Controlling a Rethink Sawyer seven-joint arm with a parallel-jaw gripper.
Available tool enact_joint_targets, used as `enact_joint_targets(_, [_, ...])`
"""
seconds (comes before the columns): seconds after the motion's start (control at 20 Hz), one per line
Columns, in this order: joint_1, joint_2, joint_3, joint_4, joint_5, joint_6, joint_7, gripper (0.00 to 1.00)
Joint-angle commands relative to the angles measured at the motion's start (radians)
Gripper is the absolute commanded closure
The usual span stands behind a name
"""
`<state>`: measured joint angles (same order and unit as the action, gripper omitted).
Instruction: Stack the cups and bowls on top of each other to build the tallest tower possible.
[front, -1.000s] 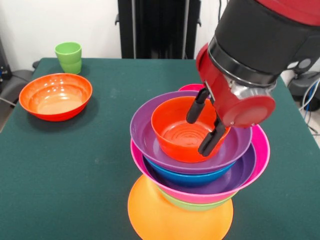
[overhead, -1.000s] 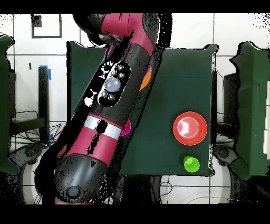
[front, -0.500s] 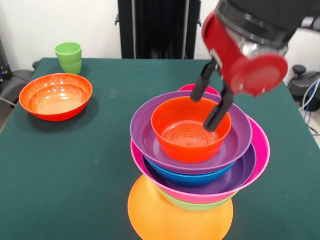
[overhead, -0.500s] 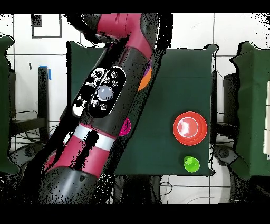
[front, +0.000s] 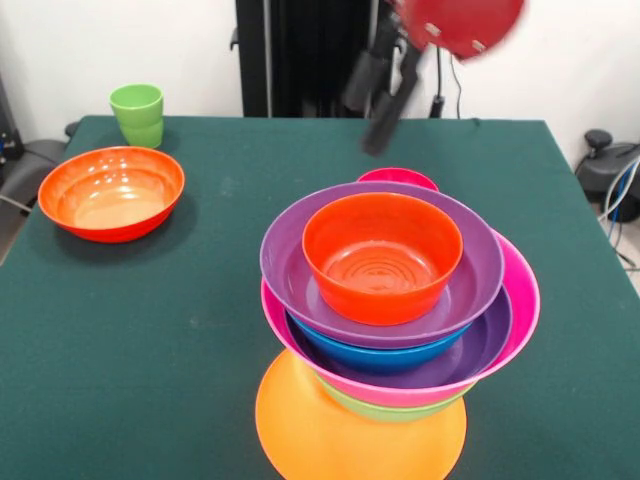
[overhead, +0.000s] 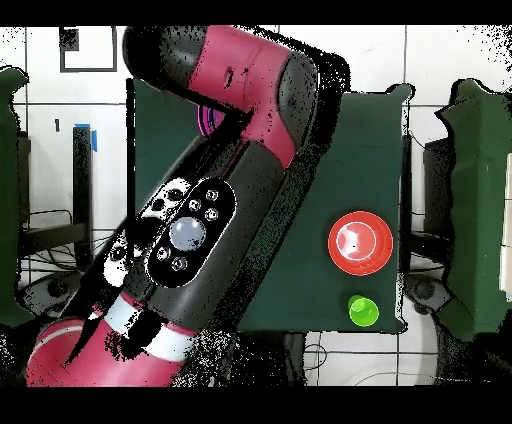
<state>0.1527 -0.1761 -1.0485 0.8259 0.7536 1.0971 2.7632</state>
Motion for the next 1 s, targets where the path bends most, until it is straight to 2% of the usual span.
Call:
enact_joint_targets(0.05, [-0.047, -0.135, 0.279, 0.333, -0.174, -0.188, -0.391, 0.00])
enact_joint_targets(0.4, [-0.167, -0.272, 0.500, 0.537, -0.299, -0.407, -0.619, 0.00])
enact_joint_targets(0.6, [-0.271, -0.332, 0.644, 0.634, -0.319, -0.425, -0.726, 0.00])
enact_joint_targets(0.8, [-0.353, -0.356, 0.746, 0.704, -0.357, -0.475, -0.780, 0.00])
enact_joint_targets(1.0, [-0.402, -0.366, 0.802, 0.757, -0.396, -0.533, -0.784, 0.00])
